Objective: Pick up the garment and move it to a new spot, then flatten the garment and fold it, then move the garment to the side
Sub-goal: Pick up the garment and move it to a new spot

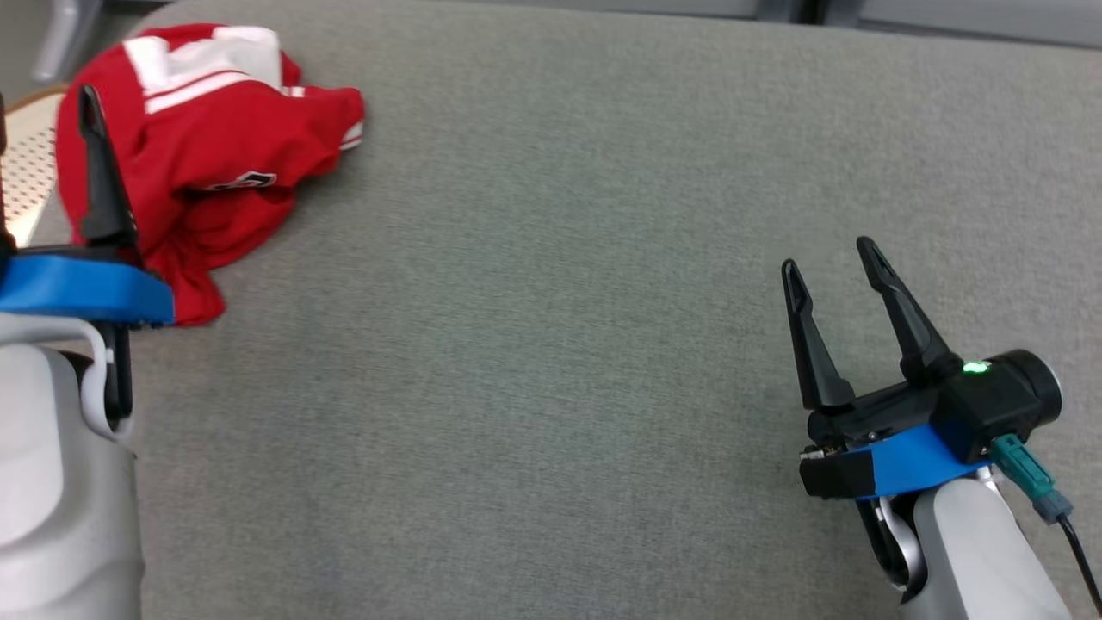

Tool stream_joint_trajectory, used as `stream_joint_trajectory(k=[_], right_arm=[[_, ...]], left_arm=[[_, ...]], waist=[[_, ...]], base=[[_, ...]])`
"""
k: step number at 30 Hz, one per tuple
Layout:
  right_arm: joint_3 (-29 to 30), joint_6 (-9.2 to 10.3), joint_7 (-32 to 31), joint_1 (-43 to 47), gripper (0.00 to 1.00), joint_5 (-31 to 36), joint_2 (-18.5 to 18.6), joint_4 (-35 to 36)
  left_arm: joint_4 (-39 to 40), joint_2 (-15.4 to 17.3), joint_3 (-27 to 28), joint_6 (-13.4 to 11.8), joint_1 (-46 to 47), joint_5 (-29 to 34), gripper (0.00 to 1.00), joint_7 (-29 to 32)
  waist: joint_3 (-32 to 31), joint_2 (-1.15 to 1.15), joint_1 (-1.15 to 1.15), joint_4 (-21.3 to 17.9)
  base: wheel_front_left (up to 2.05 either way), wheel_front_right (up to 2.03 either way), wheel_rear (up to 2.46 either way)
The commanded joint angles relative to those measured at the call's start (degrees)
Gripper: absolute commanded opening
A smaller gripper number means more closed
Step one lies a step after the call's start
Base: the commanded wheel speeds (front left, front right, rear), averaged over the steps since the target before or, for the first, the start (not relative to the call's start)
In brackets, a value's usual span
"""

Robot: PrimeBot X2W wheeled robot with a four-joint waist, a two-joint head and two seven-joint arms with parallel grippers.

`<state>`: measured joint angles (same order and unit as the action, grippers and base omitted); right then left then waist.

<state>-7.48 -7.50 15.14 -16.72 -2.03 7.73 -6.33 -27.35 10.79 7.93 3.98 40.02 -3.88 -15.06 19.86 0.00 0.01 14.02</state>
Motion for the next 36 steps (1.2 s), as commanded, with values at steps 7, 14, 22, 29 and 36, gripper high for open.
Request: stream_joint_trajectory(k=[7, 14, 22, 29, 36], right_arm=[[0.3, 0.02, 0.0, -2.5, 1.0, 0.8, 0.6, 1.8], [0.8, 0.02, 0.0, -3.3, 1.0, 1.5, 0.6, 2.7], [1.0, 0.02, 0.0, -3.9, 1.0, 1.8, 0.9, 2.6], [0.7, 0.02, 0.0, -4.4, 1.0, 1.9, 0.9, 2.8], [0.7, 0.02, 0.0, -4.4, 1.0, 1.3, 0.7, 2.1]], left_arm=[[-12.9, 2.8, -0.1, 0.6, 6.8, -0.3, 1.0, 0.1], [-24.8, 4.8, 0.1, 0.4, 10.2, -0.9, 1.0, 0.4], [-34.0, 4.5, 0.0, 0.5, 11.7, -2.1, 1.0, 0.5], [-41.9, 5.4, -0.9, 1.5, 14.0, -2.9, 0.0, 1.5], [-42.1, 6.0, -2.0, 1.4, 15.3, -2.7, 0.0, 0.2]], waist=[[5.1, 0.0, -0.01, -3.8], [7.3, 0.0, -0.01, -4.2], [8.3, 0.0, -0.01, -3.9], [8.5, 0.0, -0.01, -3.8], [7.2, 0.0, -0.01, -4.1]], base=[[0.0, 0.0, 0.0], [0.0, 0.0, 0.0], [0.0, 0.0, 0.0], [0.0, 0.0, 0.0], [0.0, 0.0, 0.0]])
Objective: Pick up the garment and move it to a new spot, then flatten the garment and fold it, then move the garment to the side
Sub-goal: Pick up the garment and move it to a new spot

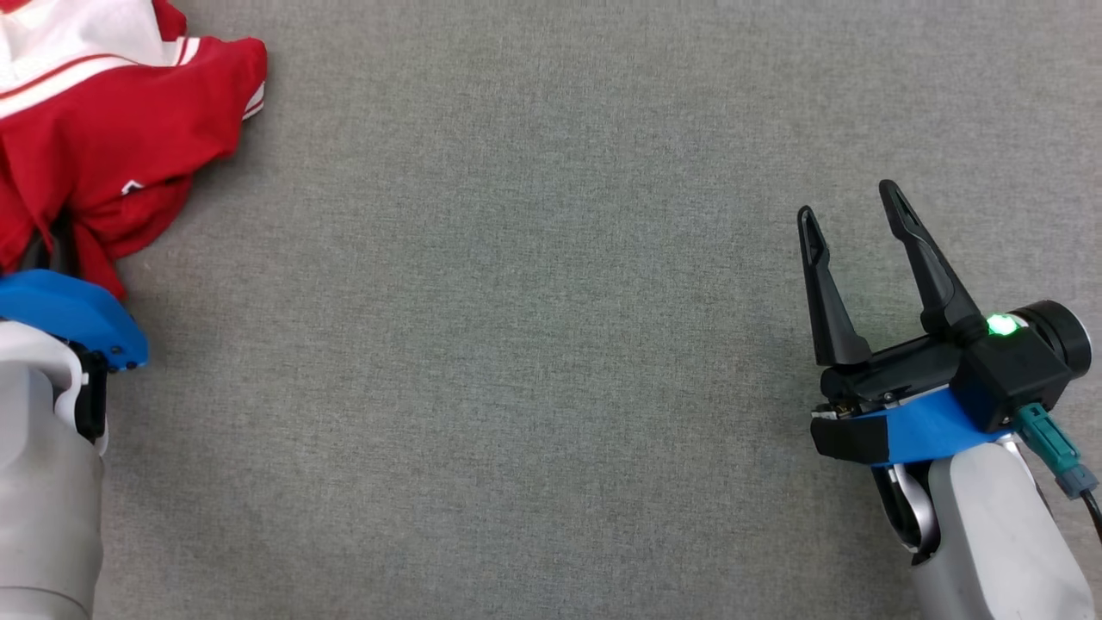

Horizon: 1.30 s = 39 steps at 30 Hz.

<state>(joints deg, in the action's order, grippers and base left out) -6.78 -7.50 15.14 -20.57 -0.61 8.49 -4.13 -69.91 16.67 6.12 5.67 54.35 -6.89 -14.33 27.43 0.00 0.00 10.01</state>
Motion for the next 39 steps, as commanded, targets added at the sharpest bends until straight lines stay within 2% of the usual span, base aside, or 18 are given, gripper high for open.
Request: stream_joint_trajectory(k=[1, 4, 12, 13, 17, 25, 32, 39], right_arm=[[0.0, 0.02, 0.0, -0.4, 1.0, -0.2, -0.2, -0.2], [0.0, 0.02, 0.0, 0.0, 1.0, -0.4, -0.6, -0.3], [0.4, 0.02, 0.0, 1.6, 1.0, -1.0, -1.8, -0.7], [0.4, 0.02, 0.0, 2.1, 1.0, -1.1, -2.3, -0.7], [0.6, 0.02, 0.0, 2.8, 1.0, -1.6, -3.2, -0.9], [1.3, 0.02, 0.0, 4.6, 1.0, -2.4, -4.7, -0.8], [1.9, 0.02, 0.0, 5.5, 1.0, -3.4, -5.5, -1.0], [2.2, 0.02, 0.0, 6.0, 1.0, -5.0, -5.7, -0.5]], left_arm=[[1.0, 0.1, -0.2, -0.5, 1.1, 0.3, 0.0, -0.6], [3.4, 0.4, -0.4, -0.8, 1.3, 0.4, 0.0, -0.9], [18.2, 0.2, -1.3, -1.3, 0.1, 1.4, 0.0, -0.9], [21.8, 0.3, -1.5, -1.2, 0.0, 1.5, 0.0, -0.9], [28.6, -0.4, -2.4, -1.2, 0.1, 2.2, 0.0, -0.9], [42.0, -1.9, -6.9, 0.3, 0.4, 3.3, 0.0, -0.9], [48.3, -4.4, -12.2, 1.1, 0.6, 2.9, 0.0, 0.4], [49.5, -6.6, -17.3, 1.5, -0.8, 1.9, 0.0, 2.1]], waist=[[-0.7, 0.0, 0.0, -0.1], [-2.0, 0.0, 0.0, -0.4], [-6.1, 0.0, 0.0, -1.9], [-7.2, 0.0, 0.0, -2.6], [-9.2, 0.0, 0.0, -4.4], [-12.3, 0.0, 0.0, -9.9], [-13.4, 0.0, 0.0, -16.2], [-13.4, 0.0, 0.0, -22.2]], base=[[0.0, 0.0, 0.0], [0.0, 0.0, 0.0], [0.0, 0.0, 0.0], [0.0, 0.0, 0.0], [0.0, 0.0, 0.0], [0.0, 0.0, 0.0], [0.0, 0.0, 0.0], [0.0, 0.0, 0.0]])
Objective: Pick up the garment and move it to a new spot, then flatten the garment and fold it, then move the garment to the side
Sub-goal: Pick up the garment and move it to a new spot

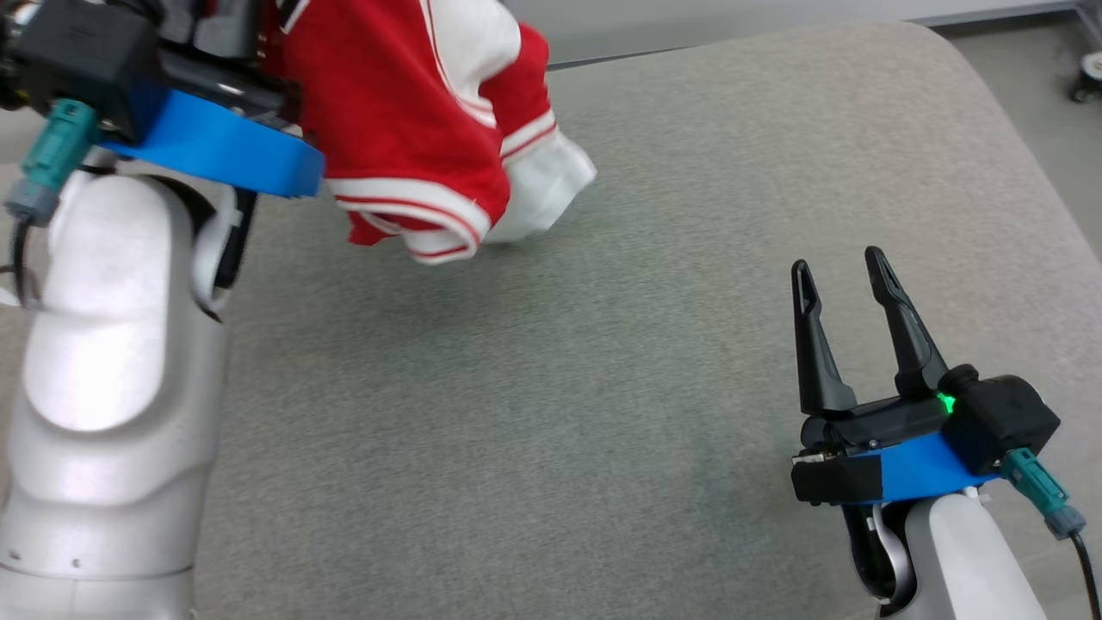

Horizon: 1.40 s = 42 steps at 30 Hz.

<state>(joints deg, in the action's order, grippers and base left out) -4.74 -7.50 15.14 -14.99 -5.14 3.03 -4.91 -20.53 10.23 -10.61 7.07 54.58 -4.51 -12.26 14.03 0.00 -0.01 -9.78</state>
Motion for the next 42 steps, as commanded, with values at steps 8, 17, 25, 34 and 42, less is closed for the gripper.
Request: stream_joint_trajectory(k=[8, 17, 25, 34, 42], right_arm=[[0.9, 0.02, 0.0, 0.8, 1.0, -1.9, -0.2, 0.9], [1.9, 0.02, 0.0, 1.2, 1.0, -1.9, -0.2, 1.1], [2.0, 0.02, 0.0, 1.6, 1.0, -1.7, -0.2, 0.8], [3.0, 0.02, 0.0, 2.7, 1.0, -0.8, -0.2, 0.3], [3.6, 0.02, 0.0, 3.9, 1.0, -0.3, -0.2, 0.0]], left_arm=[[-3.0, -2.9, -4.3, 0.2, -7.2, -2.2, 0.0, -0.5], [-8.9, -4.8, -6.7, -0.1, -17.8, -4.4, 0.0, -2.1], [-11.6, -5.8, -8.2, -0.2, -24.3, -5.8, 0.0, -2.8], [-5.5, -6.1, -6.6, -1.5, -27.5, -6.3, 1.0, -3.0], [1.4, -4.5, -3.4, -2.4, -32.9, -6.3, 1.0, -3.0]], waist=[[0.7, 0.0, 0.01, -5.4], [1.0, 0.0, 0.01, -4.3], [0.3, 0.0, 0.01, -2.9], [-2.0, 0.0, 0.01, 0.2], [-4.7, 0.0, 0.01, 3.6]], base=[[0.0, 0.0, 0.0], [0.0, 0.0, 0.0], [0.0, 0.0, 0.0], [0.0, 0.0, 0.0], [0.0, 0.0, 0.0]])
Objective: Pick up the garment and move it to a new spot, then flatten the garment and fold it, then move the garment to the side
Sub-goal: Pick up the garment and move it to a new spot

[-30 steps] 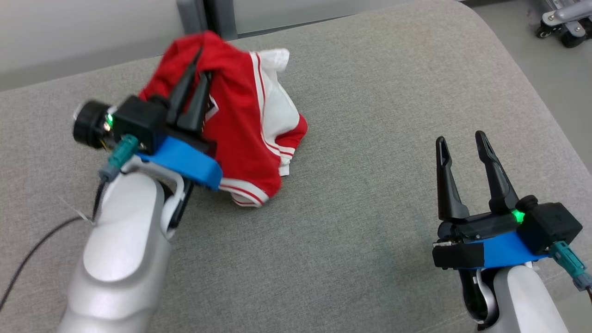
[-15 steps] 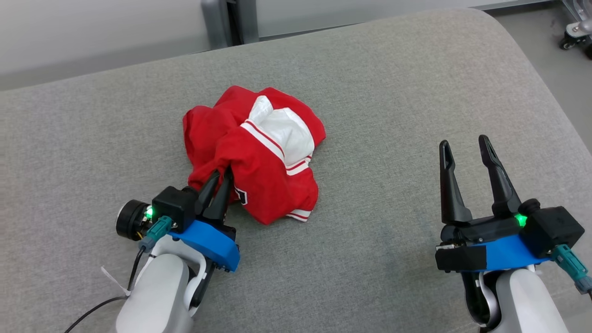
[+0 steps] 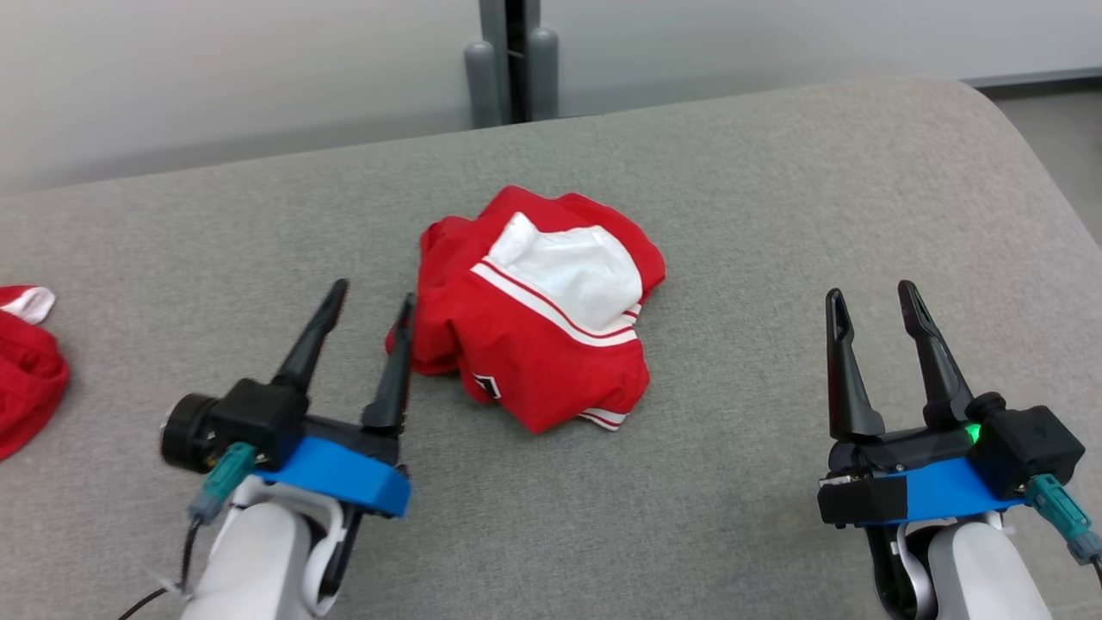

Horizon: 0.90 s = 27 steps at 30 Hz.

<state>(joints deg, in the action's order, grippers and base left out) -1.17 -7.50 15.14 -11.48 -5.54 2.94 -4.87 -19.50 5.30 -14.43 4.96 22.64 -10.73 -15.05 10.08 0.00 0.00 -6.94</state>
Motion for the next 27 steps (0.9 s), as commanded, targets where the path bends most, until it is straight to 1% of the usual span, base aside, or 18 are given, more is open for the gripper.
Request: stream_joint_trajectory(k=[1, 7, 15, 21, 27], right_arm=[[0.0, 0.02, 0.0, 0.5, 1.0, 0.2, -0.1, -0.1], [0.0, 0.02, 0.0, 1.4, 1.0, 0.6, -0.1, -0.5], [0.1, 0.02, 0.0, 2.9, 1.0, 0.9, -0.1, -1.0], [0.5, 0.02, 0.0, 4.5, 1.0, 1.0, -0.1, -1.6], [0.5, 0.02, 0.0, 6.0, 1.0, 1.0, -0.1, -2.2]], left_arm=[[0.8, 0.8, 1.2, -0.5, -1.7, -0.1, 1.0, -0.2], [3.4, 1.7, 5.7, -1.7, -5.0, -0.7, 1.0, -0.2], [4.4, 1.2, 11.5, -2.4, -9.2, -0.8, 1.0, -0.2], [4.8, 0.5, 14.8, -1.8, -11.8, 0.2, 1.0, -0.2], [4.3, -0.4, 16.6, -1.3, -13.4, 1.4, 1.0, -0.2]], waist=[[-1.0, 0.0, 0.0, 1.1], [-2.6, 0.0, 0.0, 2.8], [-4.4, 0.0, 0.0, 3.5], [-5.7, 0.0, 0.0, 3.4], [-6.9, 0.0, 0.0, 3.5]], base=[[0.0, 0.0, 0.0], [0.0, 0.0, 0.0], [0.0, 0.0, 0.0], [0.0, 0.0, 0.0], [0.0, 0.0, 0.0]])
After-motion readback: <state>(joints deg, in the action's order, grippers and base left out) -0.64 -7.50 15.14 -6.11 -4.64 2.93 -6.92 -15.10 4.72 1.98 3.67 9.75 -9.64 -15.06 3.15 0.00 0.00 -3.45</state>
